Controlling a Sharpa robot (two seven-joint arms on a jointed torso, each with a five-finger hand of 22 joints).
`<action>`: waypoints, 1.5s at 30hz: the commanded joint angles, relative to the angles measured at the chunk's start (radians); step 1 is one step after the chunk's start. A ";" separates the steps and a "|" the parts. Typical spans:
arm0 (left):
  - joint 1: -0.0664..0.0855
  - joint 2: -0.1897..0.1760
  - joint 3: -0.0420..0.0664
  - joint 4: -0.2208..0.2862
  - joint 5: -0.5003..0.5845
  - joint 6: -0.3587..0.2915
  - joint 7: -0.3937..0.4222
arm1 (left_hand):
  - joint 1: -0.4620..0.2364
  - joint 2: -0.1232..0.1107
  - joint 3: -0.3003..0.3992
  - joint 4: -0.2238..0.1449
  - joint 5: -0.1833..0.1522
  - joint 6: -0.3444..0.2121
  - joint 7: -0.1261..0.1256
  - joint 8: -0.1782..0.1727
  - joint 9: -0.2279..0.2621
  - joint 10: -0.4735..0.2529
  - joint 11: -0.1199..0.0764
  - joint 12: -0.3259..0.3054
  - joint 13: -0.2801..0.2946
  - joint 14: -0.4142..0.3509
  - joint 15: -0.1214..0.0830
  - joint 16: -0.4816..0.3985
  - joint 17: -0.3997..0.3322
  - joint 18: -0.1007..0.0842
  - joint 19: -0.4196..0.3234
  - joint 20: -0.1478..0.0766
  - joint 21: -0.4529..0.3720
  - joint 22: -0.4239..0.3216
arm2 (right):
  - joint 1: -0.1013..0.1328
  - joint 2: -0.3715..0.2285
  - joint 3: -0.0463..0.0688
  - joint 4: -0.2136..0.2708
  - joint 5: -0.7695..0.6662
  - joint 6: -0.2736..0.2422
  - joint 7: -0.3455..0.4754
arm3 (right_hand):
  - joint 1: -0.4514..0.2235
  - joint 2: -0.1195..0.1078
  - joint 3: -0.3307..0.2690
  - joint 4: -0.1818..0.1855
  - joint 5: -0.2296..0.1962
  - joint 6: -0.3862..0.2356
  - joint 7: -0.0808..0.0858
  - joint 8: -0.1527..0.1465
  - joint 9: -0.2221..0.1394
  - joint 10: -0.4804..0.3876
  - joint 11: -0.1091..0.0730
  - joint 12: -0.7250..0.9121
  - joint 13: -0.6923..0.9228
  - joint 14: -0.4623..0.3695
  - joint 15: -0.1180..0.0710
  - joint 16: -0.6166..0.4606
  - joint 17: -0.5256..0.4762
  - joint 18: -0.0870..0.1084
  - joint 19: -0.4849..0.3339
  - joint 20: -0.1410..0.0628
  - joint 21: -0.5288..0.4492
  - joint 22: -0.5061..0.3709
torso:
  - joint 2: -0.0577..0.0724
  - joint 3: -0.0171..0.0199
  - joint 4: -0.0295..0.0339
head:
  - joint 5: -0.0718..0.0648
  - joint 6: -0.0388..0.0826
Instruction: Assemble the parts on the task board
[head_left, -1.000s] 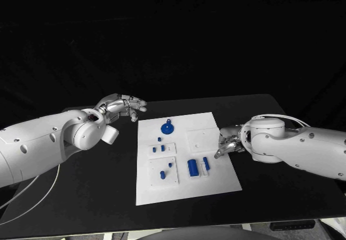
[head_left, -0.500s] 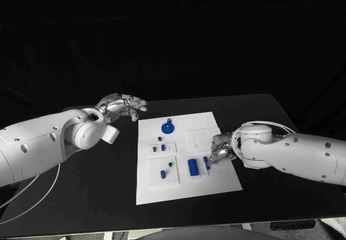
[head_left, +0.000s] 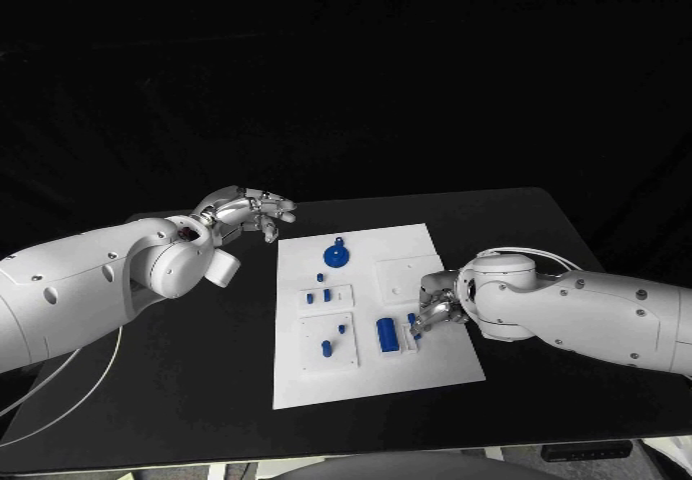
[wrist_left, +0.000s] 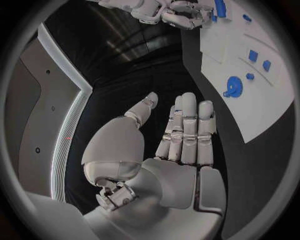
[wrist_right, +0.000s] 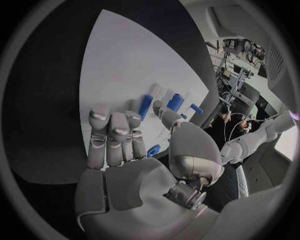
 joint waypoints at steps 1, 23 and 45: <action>0.000 0.000 0.000 0.003 -0.002 0.016 0.005 | -0.002 0.002 0.001 0.007 -0.001 -0.005 0.002 0.006 -0.001 -0.002 0.007 0.001 0.001 0.001 0.001 -0.004 0.001 0.080 0.001 -0.004 -0.005 0.001 | -0.003 0.003 0.001 -0.009 -0.016 -0.007 -0.011 | 0.003 0.010 0.005 0.003 0.002 0.004 0.006 -0.005 0.000 0.005 -0.003 -0.006 0.001 0.002 -0.005 -0.005 0.001 0.044 0.002 0.005 0.004 0.001 | 0.000 -0.0008 0.0008 | 0.001 -0.001; 0.000 -0.001 0.000 0.003 -0.003 0.017 0.003 | -0.002 0.002 0.000 0.007 -0.001 -0.005 0.002 0.007 -0.001 -0.003 0.007 0.001 0.001 0.001 0.001 -0.004 0.002 0.080 0.000 -0.004 -0.005 0.001 | -0.007 0.013 0.000 -0.028 -0.064 -0.005 -0.022 | 0.031 0.040 0.027 -0.026 0.002 0.008 0.004 -0.003 0.003 0.006 -0.005 -0.005 0.004 0.002 -0.006 -0.004 0.003 0.044 0.001 0.004 0.006 0.002 | 0.000 0.0001 -0.0007 | 0.004 -0.002; 0.000 -0.004 0.000 0.003 -0.003 0.017 0.000 | -0.002 0.001 0.000 0.008 -0.001 -0.005 0.003 0.007 -0.001 -0.003 0.007 0.001 0.002 0.001 0.001 -0.005 0.002 0.080 0.000 -0.004 -0.006 0.002 | -0.009 0.012 0.000 -0.025 -0.110 0.001 -0.035 | 0.042 0.038 0.049 -0.037 0.004 0.009 0.004 -0.004 0.003 0.007 -0.004 -0.005 0.005 0.003 -0.006 -0.005 0.002 0.044 0.001 0.006 0.006 0.001 | 0.000 -0.0004 -0.0002 | 0.004 -0.006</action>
